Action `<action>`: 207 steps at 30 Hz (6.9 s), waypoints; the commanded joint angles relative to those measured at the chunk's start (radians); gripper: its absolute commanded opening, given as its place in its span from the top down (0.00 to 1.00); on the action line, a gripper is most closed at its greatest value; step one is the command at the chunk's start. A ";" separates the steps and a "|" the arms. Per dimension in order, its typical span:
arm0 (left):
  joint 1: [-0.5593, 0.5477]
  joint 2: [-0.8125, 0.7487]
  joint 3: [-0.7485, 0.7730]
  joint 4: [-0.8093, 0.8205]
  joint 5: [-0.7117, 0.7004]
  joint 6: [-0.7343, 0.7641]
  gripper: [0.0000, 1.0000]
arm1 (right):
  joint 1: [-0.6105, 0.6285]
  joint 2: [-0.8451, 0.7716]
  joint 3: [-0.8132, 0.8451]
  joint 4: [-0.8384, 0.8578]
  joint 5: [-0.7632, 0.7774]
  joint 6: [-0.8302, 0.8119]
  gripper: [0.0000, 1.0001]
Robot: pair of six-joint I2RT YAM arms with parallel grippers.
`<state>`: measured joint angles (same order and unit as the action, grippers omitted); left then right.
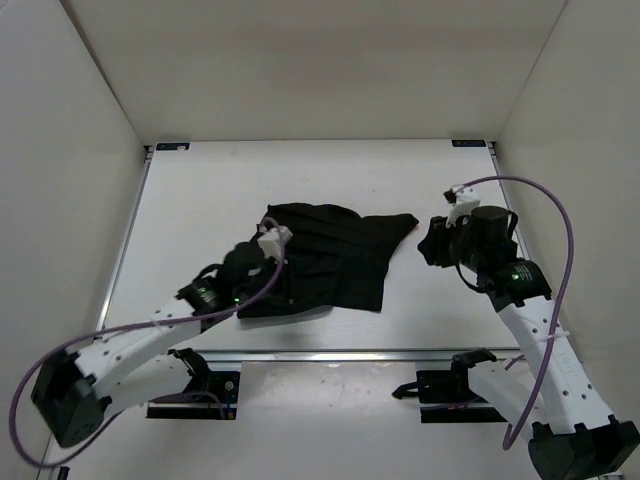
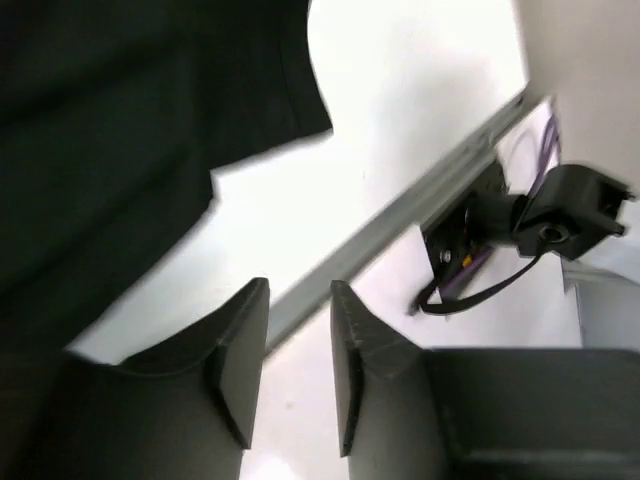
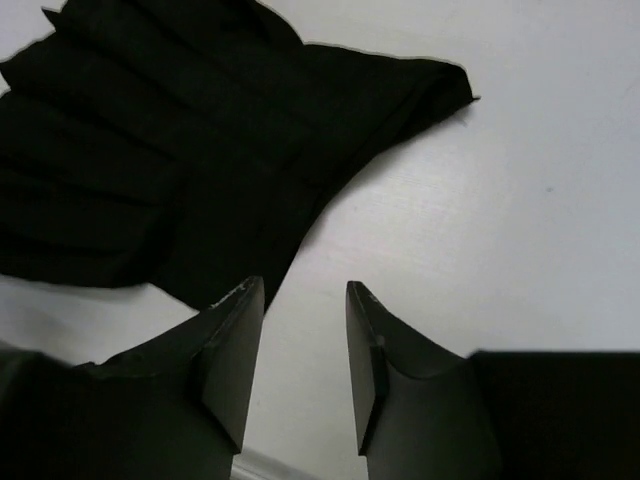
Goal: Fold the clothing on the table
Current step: Flatten the skirt out
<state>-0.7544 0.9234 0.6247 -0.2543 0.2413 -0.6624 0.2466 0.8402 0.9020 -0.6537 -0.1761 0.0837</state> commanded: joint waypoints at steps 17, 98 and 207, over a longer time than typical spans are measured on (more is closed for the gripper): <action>-0.263 0.623 0.125 0.147 -0.385 -0.471 0.26 | 0.054 0.094 -0.081 0.166 -0.006 0.016 0.38; 0.434 -0.099 0.266 -0.306 -0.218 -0.167 1.00 | 0.109 0.582 -0.561 1.206 -0.566 0.937 0.49; 0.626 0.015 -0.112 -0.023 0.040 -0.071 0.55 | 0.274 0.306 -0.012 0.144 0.006 -0.042 0.59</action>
<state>-0.1223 1.0264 0.4702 -0.3370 0.2947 -0.7414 0.5697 1.2732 0.9104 -0.5472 -0.0532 -0.1516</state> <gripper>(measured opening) 0.429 0.345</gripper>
